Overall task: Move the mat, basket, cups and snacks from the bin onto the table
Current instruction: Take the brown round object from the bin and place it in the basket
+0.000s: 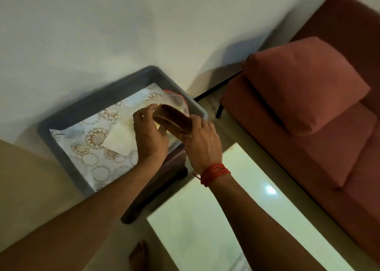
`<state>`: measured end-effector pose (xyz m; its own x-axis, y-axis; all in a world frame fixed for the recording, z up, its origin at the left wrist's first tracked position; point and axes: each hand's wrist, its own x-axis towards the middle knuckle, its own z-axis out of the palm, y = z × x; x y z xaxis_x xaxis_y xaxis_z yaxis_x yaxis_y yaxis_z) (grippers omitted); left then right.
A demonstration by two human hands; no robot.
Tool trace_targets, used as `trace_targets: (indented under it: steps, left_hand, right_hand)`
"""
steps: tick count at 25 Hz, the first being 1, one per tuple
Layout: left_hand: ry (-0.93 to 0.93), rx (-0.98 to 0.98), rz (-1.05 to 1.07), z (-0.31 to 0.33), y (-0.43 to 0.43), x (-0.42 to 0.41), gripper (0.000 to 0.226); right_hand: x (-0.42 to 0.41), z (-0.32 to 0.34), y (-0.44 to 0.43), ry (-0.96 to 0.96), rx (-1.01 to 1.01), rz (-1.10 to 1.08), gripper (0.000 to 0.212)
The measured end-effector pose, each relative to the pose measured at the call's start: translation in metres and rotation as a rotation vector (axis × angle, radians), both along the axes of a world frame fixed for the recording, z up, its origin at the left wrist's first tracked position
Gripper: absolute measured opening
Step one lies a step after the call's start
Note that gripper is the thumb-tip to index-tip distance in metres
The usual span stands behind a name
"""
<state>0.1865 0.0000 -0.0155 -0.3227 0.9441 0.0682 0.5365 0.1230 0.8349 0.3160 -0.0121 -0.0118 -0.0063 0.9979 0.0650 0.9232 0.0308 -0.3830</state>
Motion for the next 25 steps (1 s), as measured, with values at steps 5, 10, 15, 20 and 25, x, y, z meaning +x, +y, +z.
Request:
trace_targets:
  steps: [5, 10, 15, 20, 25]
  left_hand:
    - [-0.290, -0.182, 0.042, -0.008, -0.088, 0.127, 0.047]
    - [-0.375, -0.255, -0.096, -0.016, -0.204, 0.253, 0.021]
    - [-0.325, -0.311, -0.284, -0.023, -0.298, 0.334, 0.023]
    - [-0.259, -0.340, -0.492, -0.042, -0.373, 0.386, 0.025]
    - [-0.198, -0.395, -0.702, -0.074, -0.422, 0.402, 0.027]
  right_hand:
    - [0.103, -0.002, -0.115, 0.017, -0.010, -0.192, 0.048]
    - [0.204, -0.010, -0.242, 0.120, -0.001, -0.448, 0.039]
    - [0.268, -0.023, -0.345, 0.190, 0.003, -0.659, 0.042]
    - [0.308, -0.048, -0.431, 0.288, 0.047, -0.847, 0.045]
    - [0.320, -0.080, -0.484, 0.383, 0.045, -1.008, 0.045]
